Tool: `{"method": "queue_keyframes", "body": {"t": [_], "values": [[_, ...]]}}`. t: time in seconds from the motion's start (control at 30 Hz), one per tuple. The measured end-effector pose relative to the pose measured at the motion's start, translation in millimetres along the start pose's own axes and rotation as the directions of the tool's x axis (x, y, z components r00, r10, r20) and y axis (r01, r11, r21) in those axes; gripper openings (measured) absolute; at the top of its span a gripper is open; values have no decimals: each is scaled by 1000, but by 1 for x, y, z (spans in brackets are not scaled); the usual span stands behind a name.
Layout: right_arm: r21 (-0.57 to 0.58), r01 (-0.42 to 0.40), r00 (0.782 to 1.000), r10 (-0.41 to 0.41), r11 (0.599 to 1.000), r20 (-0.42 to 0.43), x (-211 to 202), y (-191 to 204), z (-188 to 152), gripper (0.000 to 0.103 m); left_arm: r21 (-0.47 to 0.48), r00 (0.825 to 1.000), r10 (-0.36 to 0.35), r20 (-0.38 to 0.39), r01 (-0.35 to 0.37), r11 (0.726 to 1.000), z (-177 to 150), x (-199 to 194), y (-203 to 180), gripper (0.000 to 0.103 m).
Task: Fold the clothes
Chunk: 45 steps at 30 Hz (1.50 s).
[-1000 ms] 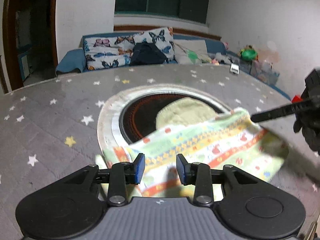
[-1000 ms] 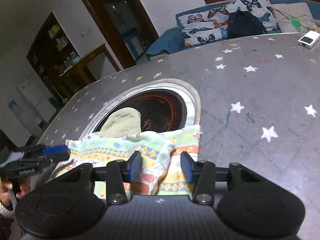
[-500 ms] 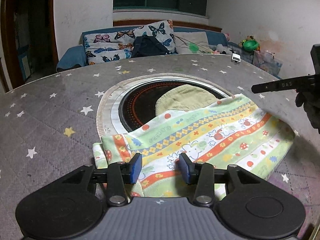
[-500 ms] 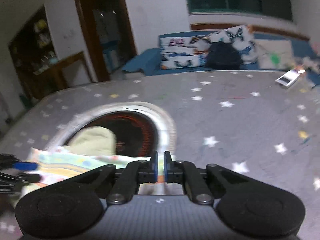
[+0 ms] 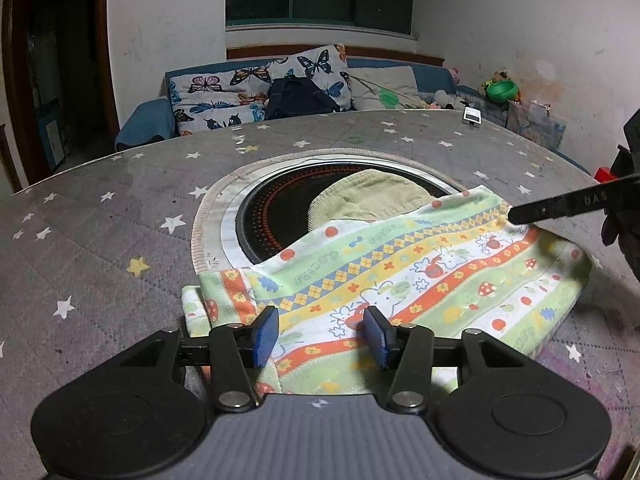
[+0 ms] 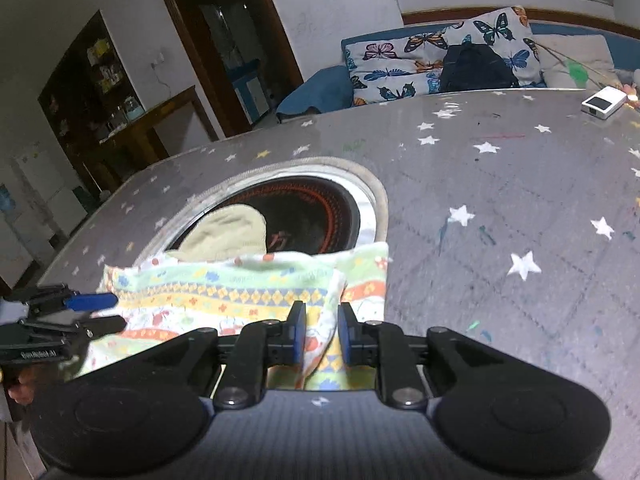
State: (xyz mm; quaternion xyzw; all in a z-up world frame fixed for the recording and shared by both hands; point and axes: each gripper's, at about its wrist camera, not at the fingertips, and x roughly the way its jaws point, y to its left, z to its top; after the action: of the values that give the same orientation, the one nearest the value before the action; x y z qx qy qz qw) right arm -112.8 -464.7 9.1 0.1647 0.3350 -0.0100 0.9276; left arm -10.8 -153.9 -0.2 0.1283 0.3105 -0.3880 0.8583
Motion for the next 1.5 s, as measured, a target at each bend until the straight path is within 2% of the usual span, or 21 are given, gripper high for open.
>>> {"method": "queue_keyframes", "body": {"t": [0.23,0.37,0.43,0.47,0.5,0.57,0.67,0.73,0.8,0.87,0.93,1.07,1.13,1.2,1.33,1.5], "values": [[20,-5,1000,5,1000,7,5,-1,-3,17,5,1000,8,23,-8,1000,-4,0,-5,60],[29,-12,1000,11,1000,28,10,2,-3,22,11,1000,9,27,-9,1000,-5,0,-6,65],[22,-14,999,13,1000,31,12,5,-4,22,14,1000,10,28,-10,1000,-5,0,-7,66],[13,-7,999,6,1000,36,13,7,-4,18,15,1000,10,29,-11,1000,-5,0,-8,67],[-1,7,999,-7,1000,41,13,10,-4,11,17,999,10,30,-11,1000,-6,0,-8,67],[-76,68,995,-62,995,76,8,21,-3,9,20,999,11,32,-12,1000,-6,0,-9,67],[-199,204,972,-174,959,159,1,40,2,3,15,999,10,33,-10,1000,-5,0,-10,67],[-220,276,955,-241,936,172,5,40,7,3,9,999,8,34,-8,1000,-3,-1,-10,68],[-232,303,949,-272,924,158,12,34,9,3,4,999,6,34,-6,1000,-1,-1,-11,68],[-238,290,951,-251,927,182,8,35,8,3,-2,999,5,34,-5,1000,0,-1,-11,70],[-237,219,965,-174,947,198,0,45,7,5,-8,999,3,35,-3,1000,2,-2,-12,72],[-287,135,983,-91,948,161,12,66,4,6,-50,998,-13,58,15,999,8,-4,-10,72],[-302,117,988,-81,946,131,27,73,1,8,-83,997,-13,77,19,996,14,-5,-7,75],[-297,103,991,-72,949,111,39,76,-1,14,-98,997,13,75,-6,995,15,-1,-2,77],[-260,99,992,-76,961,98,52,72,-1,17,-159,998,56,44,-48,986,13,8,15,77],[-201,112,992,-97,973,85,51,54,1,22,-209,998,39,58,-26,978,5,5,29,77]]}}
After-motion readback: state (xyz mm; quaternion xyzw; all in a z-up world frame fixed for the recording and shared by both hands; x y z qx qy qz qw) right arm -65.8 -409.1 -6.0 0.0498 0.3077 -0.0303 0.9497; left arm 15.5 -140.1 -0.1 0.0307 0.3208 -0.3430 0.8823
